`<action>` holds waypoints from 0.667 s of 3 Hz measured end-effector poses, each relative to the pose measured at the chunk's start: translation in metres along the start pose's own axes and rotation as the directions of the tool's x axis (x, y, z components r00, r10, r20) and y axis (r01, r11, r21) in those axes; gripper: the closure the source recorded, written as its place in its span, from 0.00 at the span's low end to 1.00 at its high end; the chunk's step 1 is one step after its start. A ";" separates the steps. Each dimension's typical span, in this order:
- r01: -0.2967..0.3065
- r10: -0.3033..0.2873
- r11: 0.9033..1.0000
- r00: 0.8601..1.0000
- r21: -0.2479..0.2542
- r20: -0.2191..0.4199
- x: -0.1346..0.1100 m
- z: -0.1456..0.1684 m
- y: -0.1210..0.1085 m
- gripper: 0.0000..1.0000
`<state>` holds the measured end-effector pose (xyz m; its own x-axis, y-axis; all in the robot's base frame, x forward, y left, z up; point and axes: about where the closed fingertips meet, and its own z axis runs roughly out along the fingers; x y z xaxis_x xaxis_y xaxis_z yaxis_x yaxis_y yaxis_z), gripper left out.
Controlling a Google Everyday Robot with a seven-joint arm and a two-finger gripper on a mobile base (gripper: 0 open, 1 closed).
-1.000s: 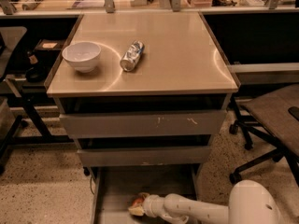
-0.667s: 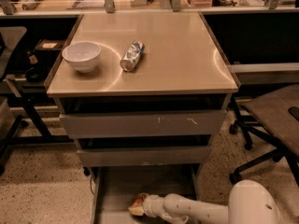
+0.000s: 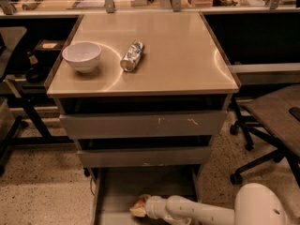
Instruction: Pick apple from bottom drawer and place on counter
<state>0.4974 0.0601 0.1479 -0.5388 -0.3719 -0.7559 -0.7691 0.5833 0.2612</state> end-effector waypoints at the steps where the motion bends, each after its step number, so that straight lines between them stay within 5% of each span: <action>1: -0.044 0.044 0.999 0.999 0.008 -0.002 -0.012 -0.017 0.002 1.00; 2: -0.083 0.083 0.996 0.996 0.024 -0.019 -0.026 -0.035 0.002 1.00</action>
Offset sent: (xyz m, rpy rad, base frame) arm 0.0038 -0.0283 0.0690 -0.0141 0.1005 -0.1067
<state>0.4974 0.0456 0.1888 -0.6075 -0.3356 -0.7199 -0.7132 0.6295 0.3084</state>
